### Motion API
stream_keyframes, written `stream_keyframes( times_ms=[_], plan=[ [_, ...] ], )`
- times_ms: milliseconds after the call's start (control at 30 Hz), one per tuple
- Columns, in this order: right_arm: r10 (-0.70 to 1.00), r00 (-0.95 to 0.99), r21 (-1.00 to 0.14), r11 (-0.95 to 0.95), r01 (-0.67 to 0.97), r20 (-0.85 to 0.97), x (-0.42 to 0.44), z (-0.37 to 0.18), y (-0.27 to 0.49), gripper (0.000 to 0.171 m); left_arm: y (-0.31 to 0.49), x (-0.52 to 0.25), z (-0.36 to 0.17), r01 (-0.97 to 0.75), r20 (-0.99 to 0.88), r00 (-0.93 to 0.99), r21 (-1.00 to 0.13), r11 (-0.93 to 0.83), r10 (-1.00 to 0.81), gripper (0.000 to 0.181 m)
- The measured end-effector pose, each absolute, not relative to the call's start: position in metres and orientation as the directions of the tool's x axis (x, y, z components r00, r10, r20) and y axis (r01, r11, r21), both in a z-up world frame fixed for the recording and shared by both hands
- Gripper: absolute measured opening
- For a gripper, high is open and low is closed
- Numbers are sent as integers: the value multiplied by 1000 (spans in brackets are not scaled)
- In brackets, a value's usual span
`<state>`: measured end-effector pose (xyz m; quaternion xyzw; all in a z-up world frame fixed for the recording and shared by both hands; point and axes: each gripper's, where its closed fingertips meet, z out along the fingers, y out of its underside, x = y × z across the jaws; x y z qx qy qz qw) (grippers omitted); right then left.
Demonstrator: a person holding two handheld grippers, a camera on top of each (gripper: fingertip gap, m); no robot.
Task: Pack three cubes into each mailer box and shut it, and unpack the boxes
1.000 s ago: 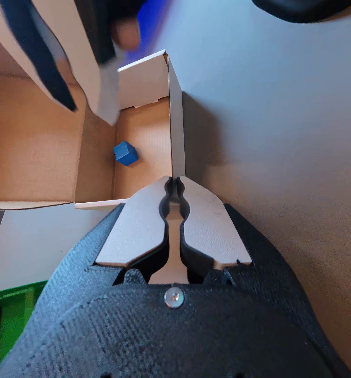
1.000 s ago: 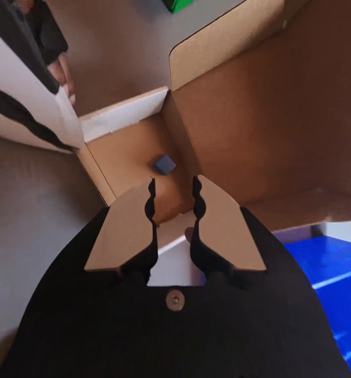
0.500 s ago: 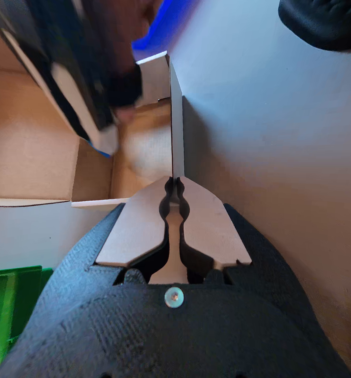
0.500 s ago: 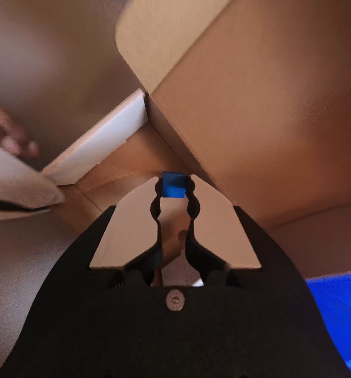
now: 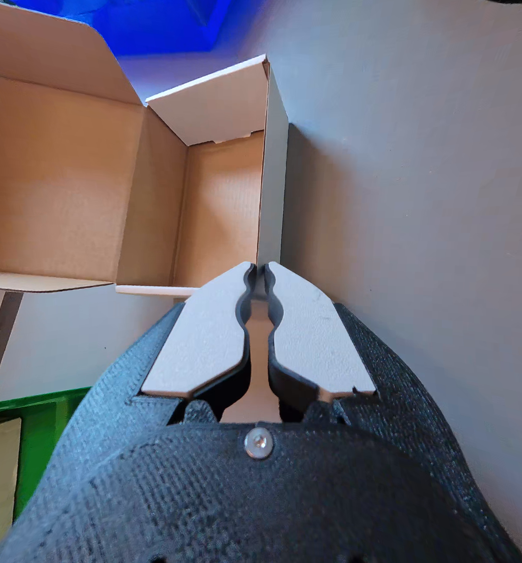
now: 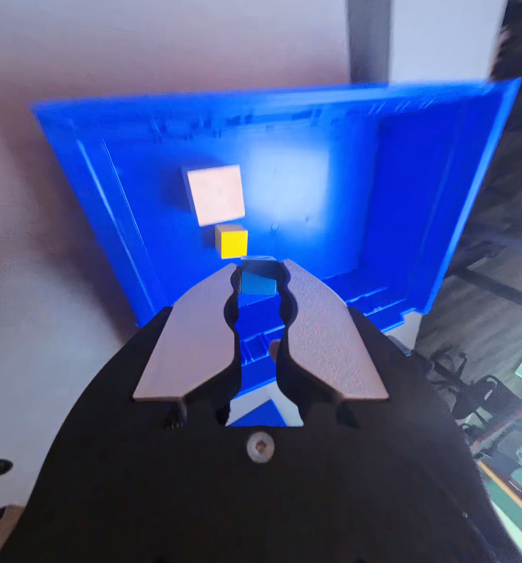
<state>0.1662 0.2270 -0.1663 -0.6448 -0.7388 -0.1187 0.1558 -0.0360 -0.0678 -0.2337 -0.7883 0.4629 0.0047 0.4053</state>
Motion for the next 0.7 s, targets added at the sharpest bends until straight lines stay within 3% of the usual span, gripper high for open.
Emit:
stream_keyframes(
  times_ms=[33, 333, 700],
  plan=[
    [922, -131, 14, 135, 991, 365, 180, -183, 233, 22, -68, -37, -234, -731, -379, 573, -636, -245, -726, 5],
    [941, -145, 141, 106, 984, 304, 221, -251, 261, 22, -67, -38, -234, -729, -378, 573, -641, -242, -727, 5],
    [951, -101, 93, 76, 993, 294, 215, -256, 262, 30, -67, -38, -234, -728, -377, 568, -645, -232, -731, 5]
  ],
)
